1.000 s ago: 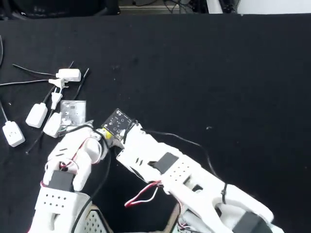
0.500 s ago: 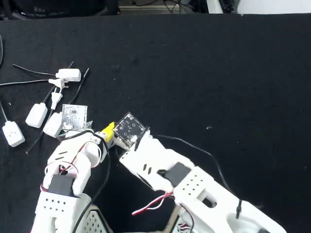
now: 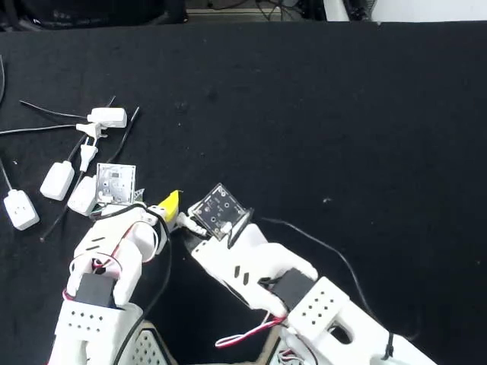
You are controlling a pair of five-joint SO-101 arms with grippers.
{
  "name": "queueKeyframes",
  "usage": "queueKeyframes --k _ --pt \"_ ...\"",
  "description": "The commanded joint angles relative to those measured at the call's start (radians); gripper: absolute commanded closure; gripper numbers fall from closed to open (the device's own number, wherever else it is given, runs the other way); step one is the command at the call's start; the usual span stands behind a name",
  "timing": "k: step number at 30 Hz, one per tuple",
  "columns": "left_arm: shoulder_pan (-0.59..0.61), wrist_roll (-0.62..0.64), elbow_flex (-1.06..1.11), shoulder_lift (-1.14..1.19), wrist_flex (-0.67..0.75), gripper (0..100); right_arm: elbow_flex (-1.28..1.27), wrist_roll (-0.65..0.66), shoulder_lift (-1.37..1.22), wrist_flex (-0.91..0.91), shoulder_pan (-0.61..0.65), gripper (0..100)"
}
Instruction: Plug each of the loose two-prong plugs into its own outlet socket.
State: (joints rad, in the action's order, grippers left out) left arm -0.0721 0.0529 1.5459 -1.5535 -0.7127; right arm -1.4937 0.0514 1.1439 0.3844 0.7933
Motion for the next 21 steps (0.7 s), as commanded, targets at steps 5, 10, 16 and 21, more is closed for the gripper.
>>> queueKeyframes --k 5,10,16,21 --pt "-0.022 -0.011 0.013 0.005 -0.009 78 0.018 -0.018 0.071 -0.035 -0.028 98.8" --pt "-0.022 -0.011 0.016 0.005 -0.009 78 0.019 -0.020 0.071 -0.035 -0.048 98.8" --pt "-0.071 -0.012 0.035 0.011 -0.003 78 0.019 -0.020 0.073 -0.035 -0.048 98.8" --pt "-0.090 -0.046 0.045 0.005 -0.002 78 0.022 -0.017 0.073 -0.034 -0.046 98.8"
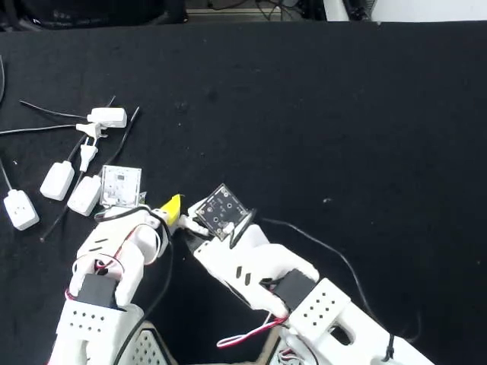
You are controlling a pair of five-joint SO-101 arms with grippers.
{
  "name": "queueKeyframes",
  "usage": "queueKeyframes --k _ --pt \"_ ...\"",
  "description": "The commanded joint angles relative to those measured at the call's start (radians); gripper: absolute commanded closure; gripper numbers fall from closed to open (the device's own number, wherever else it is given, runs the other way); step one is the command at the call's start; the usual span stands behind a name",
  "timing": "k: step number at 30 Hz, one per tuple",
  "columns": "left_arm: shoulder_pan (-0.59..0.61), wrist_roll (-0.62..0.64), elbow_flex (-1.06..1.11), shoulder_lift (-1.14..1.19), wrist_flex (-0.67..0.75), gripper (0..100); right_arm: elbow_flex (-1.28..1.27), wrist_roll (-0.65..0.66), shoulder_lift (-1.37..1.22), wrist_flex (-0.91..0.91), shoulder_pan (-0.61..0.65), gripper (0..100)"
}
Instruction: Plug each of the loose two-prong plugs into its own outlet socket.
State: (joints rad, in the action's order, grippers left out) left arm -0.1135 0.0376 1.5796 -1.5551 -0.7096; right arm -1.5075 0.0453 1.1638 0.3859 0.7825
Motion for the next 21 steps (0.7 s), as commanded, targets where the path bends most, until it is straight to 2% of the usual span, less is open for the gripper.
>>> queueKeyframes --k 1,17,21 --pt "-0.048 -0.031 0.010 0.006 -0.005 78 0.036 -0.009 0.053 -0.035 -0.035 98.8" --pt "-0.047 -0.031 0.007 0.006 -0.002 78 0.039 -0.014 0.053 -0.035 -0.037 98.8" --pt "-0.048 -0.031 0.036 0.012 0.055 78 0.039 -0.064 0.053 -0.038 -0.037 98.8"
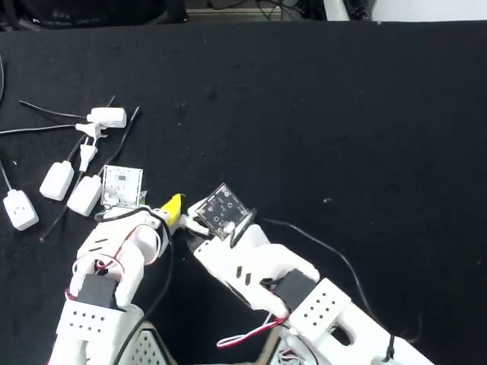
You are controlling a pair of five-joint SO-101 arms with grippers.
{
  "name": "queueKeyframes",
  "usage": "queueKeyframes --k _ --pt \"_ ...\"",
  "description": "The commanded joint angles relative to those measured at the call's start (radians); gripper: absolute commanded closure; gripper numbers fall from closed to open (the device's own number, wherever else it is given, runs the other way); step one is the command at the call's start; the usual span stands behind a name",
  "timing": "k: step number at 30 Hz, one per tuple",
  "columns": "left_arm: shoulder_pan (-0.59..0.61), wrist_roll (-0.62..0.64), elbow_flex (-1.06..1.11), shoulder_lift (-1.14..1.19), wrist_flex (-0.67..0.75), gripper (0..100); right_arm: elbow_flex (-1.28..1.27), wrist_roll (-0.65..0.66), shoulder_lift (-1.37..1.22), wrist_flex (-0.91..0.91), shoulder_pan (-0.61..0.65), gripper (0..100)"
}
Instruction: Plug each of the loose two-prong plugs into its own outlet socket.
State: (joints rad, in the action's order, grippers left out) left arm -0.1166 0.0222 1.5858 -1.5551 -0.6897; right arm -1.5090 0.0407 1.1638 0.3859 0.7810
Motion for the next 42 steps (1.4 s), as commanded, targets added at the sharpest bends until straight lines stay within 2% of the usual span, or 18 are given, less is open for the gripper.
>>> queueKeyframes --k 1,14,16,18,21,28,31,35,42 --pt "-0.047 -0.015 0.036 0.009 0.041 78 0.041 -0.074 0.053 -0.038 -0.035 98.8" --pt "-0.042 -0.015 0.033 0.005 0.041 78 0.035 -0.077 0.053 -0.058 -0.041 98.8" --pt "-0.018 -0.015 0.019 0.005 0.040 78 0.035 -0.026 0.051 -0.048 -0.048 98.8" --pt "0.047 -0.014 -0.010 0.005 0.038 78 0.042 0.035 0.051 -0.008 -0.074 98.8" --pt "0.133 -0.011 -0.044 0.014 0.037 78 0.082 0.006 0.044 0.057 -0.117 98.8" --pt "0.150 0.028 -0.136 0.041 -0.097 78 0.213 -0.023 0.042 0.275 -0.226 98.8" --pt "0.147 0.023 -0.177 0.152 -0.092 77 0.228 -0.023 0.041 0.298 -0.256 98.8" --pt "0.147 -0.003 -0.266 0.423 -0.032 78 0.274 -0.021 0.008 0.342 -0.293 98.8" --pt "0.142 0.037 -0.409 0.908 0.164 78 0.398 -0.023 -0.292 0.345 -0.324 98.8"
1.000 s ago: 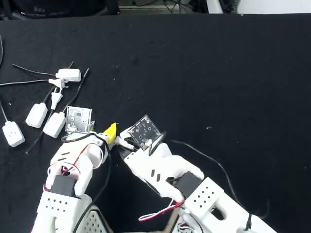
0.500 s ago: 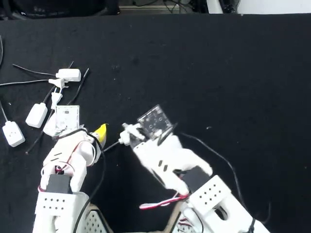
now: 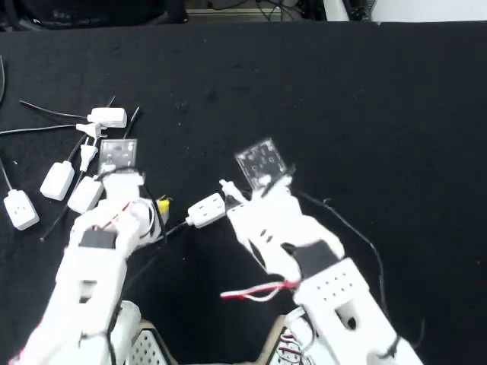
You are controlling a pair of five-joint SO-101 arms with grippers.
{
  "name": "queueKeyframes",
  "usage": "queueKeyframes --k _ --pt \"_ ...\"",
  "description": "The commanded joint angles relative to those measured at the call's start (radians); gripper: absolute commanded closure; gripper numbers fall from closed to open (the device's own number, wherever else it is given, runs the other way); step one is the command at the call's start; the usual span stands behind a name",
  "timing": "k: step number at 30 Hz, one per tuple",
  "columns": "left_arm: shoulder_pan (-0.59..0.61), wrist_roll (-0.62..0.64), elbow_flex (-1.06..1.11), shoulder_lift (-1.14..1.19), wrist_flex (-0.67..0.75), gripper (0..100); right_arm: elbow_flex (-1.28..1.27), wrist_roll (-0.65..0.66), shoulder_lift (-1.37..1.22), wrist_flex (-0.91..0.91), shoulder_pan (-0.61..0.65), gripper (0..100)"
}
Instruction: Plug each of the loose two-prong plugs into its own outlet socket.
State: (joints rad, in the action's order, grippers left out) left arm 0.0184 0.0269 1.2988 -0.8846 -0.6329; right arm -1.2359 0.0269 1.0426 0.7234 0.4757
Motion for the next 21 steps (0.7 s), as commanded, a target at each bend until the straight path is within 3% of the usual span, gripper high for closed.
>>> queueKeyframes --k 1,4,8,14,21 --pt "0.007 0.060 -0.142 0.290 0.133 78 0.145 -0.009 -0.225 0.008 -0.015 98.8" --pt "-0.016 0.107 -0.199 0.404 0.173 78 0.200 -0.009 -0.363 0.009 -0.018 98.8" --pt "-0.133 0.107 -0.217 0.466 0.176 78 0.275 -0.009 -0.469 0.054 -0.087 98.8" --pt "-0.248 0.106 -0.216 0.477 0.176 78 0.308 -0.003 -0.479 0.115 -0.232 98.8" --pt "-0.334 0.106 -0.186 0.468 0.178 78 0.306 0.000 -0.486 0.120 -0.242 98.8"
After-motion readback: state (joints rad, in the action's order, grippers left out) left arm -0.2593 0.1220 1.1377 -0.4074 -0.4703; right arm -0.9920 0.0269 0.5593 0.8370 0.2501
